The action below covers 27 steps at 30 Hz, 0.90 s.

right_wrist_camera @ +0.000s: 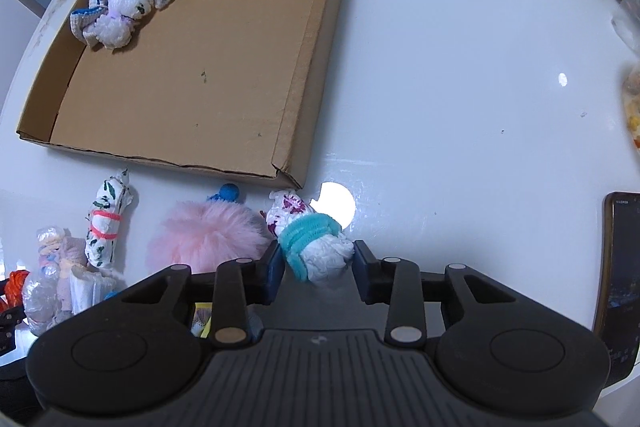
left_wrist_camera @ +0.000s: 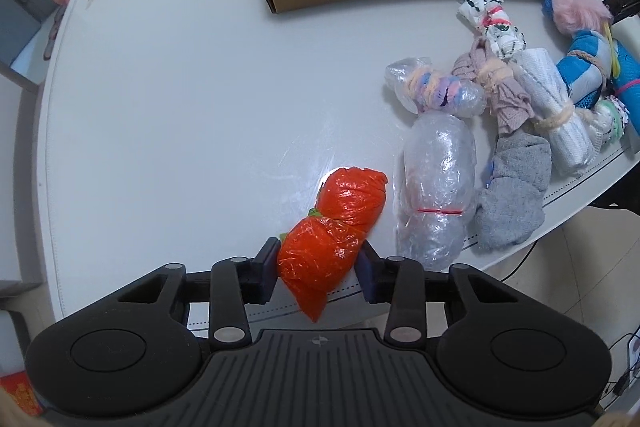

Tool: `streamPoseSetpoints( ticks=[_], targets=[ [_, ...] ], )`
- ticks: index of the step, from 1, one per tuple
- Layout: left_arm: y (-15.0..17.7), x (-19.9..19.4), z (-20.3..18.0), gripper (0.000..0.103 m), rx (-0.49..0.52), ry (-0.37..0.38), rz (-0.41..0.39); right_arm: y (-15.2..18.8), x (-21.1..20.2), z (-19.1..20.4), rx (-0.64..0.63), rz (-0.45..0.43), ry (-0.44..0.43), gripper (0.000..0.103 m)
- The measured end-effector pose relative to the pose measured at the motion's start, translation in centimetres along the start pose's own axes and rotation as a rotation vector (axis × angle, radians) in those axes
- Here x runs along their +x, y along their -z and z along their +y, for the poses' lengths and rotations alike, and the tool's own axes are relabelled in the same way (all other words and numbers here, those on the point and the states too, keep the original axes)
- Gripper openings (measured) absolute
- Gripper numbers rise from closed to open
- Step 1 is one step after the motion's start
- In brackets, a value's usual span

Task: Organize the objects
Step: 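Grasp the orange wrapped bundle with the left gripper while the right grasps the teal-ringed bundle, then place both bundles into the tray next to the row and release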

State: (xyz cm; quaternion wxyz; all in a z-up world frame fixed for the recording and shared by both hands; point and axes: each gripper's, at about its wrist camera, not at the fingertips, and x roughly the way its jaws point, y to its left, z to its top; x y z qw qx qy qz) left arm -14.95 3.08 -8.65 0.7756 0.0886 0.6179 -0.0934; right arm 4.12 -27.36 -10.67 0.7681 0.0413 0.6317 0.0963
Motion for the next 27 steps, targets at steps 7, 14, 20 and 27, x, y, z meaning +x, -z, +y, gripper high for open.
streamPoseSetpoints(
  ticks=[7,14,20,27],
  targets=[
    [-0.4,-0.7,-0.6,0.043,-0.016,0.017,-0.023,-0.1,0.6,-1.4,0.015,-0.014,-0.018,0.033],
    [-0.8,-2.1,0.2,0.041,-0.073,0.030,-0.070,0.6,0.2,-2.7,0.042,-0.056,-0.056,0.033],
    [-3.0,-5.1,0.5,0.041,-0.119,0.030,-0.169,4.8,-1.8,-3.2,0.073,-0.121,-0.090,0.033],
    [-9.2,-9.6,1.7,0.041,-0.164,0.054,-0.332,0.6,-7.5,-0.4,0.068,-0.246,-0.163,0.033]
  ],
)
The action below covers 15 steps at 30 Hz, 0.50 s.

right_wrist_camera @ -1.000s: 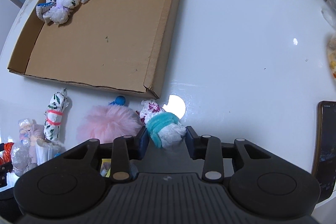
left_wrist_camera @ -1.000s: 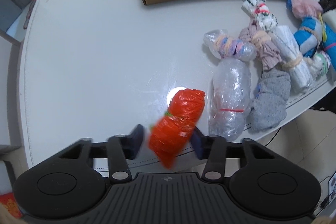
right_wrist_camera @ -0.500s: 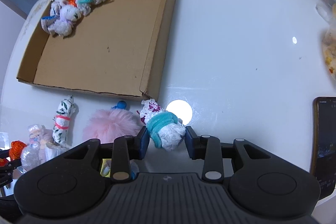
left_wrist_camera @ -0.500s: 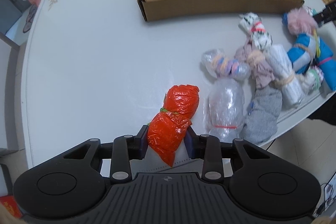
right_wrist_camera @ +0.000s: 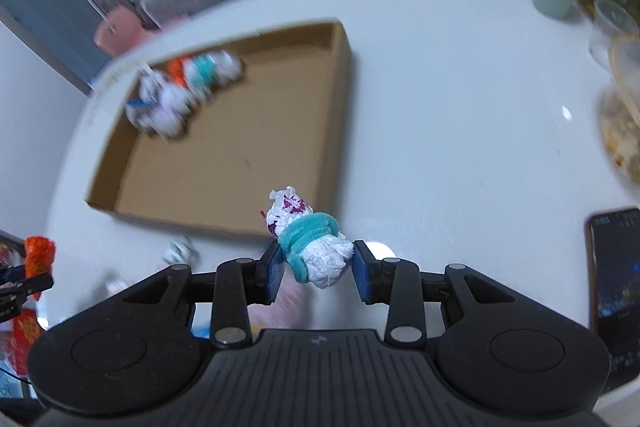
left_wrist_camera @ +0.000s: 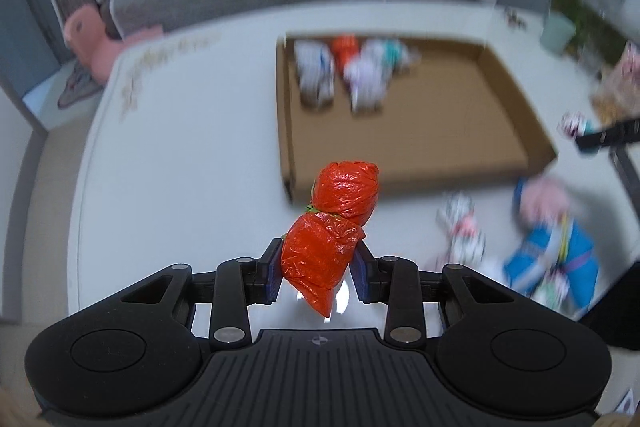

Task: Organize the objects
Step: 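Place both bundles into the tray next to the row and release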

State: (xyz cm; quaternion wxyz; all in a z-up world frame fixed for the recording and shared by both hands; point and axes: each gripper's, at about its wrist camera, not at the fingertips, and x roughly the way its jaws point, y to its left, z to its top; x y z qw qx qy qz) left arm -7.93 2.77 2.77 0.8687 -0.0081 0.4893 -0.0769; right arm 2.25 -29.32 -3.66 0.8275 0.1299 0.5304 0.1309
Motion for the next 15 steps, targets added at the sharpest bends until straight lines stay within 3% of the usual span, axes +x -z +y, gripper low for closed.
streamPoseSetpoints(
  ticks=[4,9,15],
  targets=[
    [-3.7,1.2,-0.8,0.041,-0.005,0.023,-0.065,-2.2,-0.8,1.7,-0.021,-0.057,-0.039,0.033],
    [-7.1,5.4,-2.2,0.041,-0.006,0.043,-0.078,-4.7,0.2,6.0,-0.099,-0.083,-0.149,0.033],
    [-8.4,10.8,-2.3,0.041,-0.079,0.054,-0.041,-6.9,5.7,10.1,-0.152,-0.002,-0.186,0.033]
  ],
)
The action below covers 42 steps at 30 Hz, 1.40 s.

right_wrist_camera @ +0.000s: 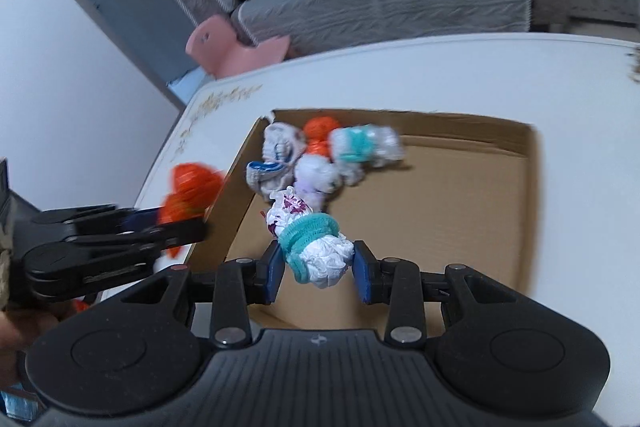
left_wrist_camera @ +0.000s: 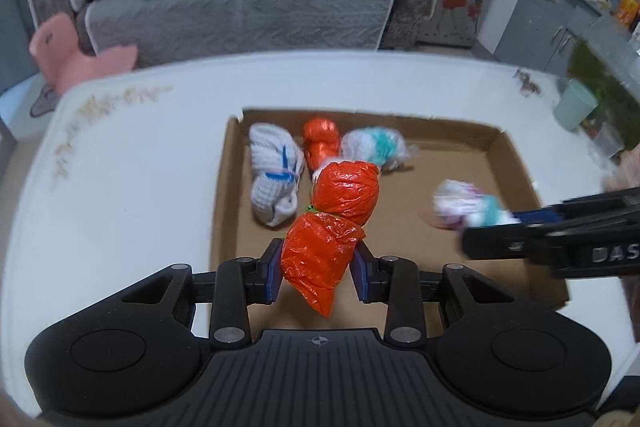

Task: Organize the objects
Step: 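Place both bundles into the tray next to the row and release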

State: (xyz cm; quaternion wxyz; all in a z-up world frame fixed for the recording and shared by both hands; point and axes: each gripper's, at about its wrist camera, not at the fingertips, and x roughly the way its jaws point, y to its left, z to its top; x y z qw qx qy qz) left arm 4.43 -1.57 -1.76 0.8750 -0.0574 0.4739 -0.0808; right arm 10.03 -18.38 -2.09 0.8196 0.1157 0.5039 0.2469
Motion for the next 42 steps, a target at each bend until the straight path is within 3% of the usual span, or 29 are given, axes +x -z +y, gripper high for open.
streamPoseSetpoints(
  ticks=[4,9,18,27,30,42],
  targets=[
    [0.5,2.4,0.5,0.041,-0.007,-0.035,0.049,-0.7,3.8,0.4,0.008,0.048,0.004,0.033],
    [1.4,4.3,1.2,0.041,-0.002,-0.061,0.088,-1.0,5.6,0.5,0.033,0.073,0.011,0.033],
    [2.0,4.7,2.3,0.041,-0.053,-0.097,0.090,-0.6,8.2,1.6,0.063,0.133,0.018,0.033],
    [2.3,4.5,1.9,0.048,-0.068,-0.130,0.067,-0.3,8.2,1.1,0.114,0.134,0.024,0.037],
    [2.4,4.5,1.4,0.062,-0.053,-0.122,0.060,-0.1,8.0,1.1,0.119,0.134,0.022,0.037],
    [2.2,4.1,0.8,0.063,-0.020,-0.142,0.058,0.6,7.0,1.2,0.108,0.148,0.027,0.041]
  ],
)
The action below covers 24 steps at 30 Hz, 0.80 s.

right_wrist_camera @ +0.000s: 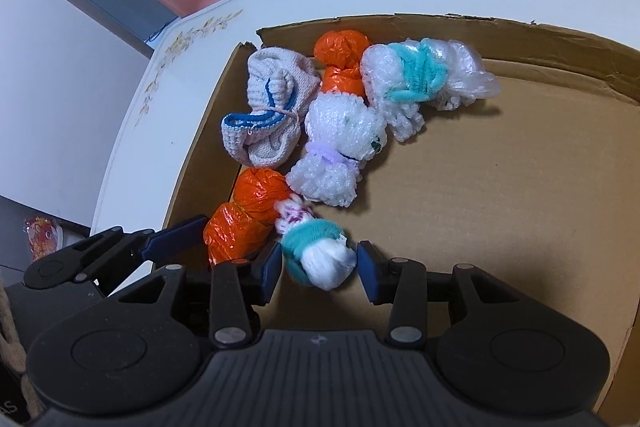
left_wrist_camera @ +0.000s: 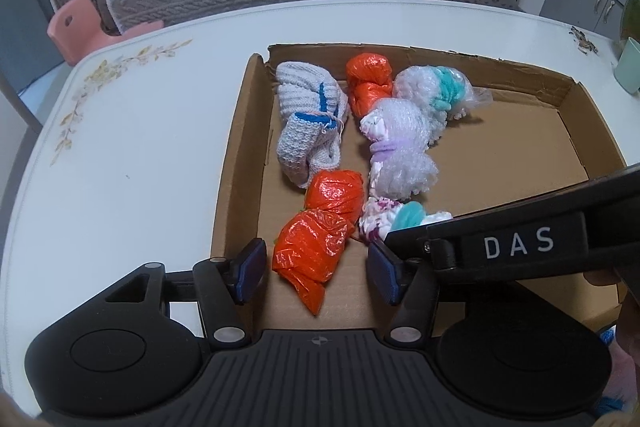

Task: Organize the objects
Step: 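Place both bundles into the tray next to the row and release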

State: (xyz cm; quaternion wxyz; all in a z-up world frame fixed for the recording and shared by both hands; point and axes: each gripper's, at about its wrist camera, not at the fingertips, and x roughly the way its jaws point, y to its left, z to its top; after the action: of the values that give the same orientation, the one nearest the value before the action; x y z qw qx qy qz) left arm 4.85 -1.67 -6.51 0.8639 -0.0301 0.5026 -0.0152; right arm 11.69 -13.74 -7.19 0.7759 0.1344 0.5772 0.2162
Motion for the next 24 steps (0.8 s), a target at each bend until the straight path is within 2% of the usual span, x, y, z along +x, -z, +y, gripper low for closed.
streamPoseSetpoints(
  ticks=[5,17,24],
  targets=[
    [-0.1,-0.2,0.1,0.064,-0.001,0.001,-0.001,0.2,-0.6,-0.2,0.000,-0.003,0.008,0.048],
    [-0.2,-0.7,0.5,0.069,-0.007,0.000,0.000,-0.3,-0.6,0.1,-0.003,-0.007,-0.001,0.051],
    [-0.3,-3.6,0.5,0.075,0.015,0.006,-0.020,-0.5,-2.6,0.3,-0.023,-0.031,-0.023,0.057]
  ],
)
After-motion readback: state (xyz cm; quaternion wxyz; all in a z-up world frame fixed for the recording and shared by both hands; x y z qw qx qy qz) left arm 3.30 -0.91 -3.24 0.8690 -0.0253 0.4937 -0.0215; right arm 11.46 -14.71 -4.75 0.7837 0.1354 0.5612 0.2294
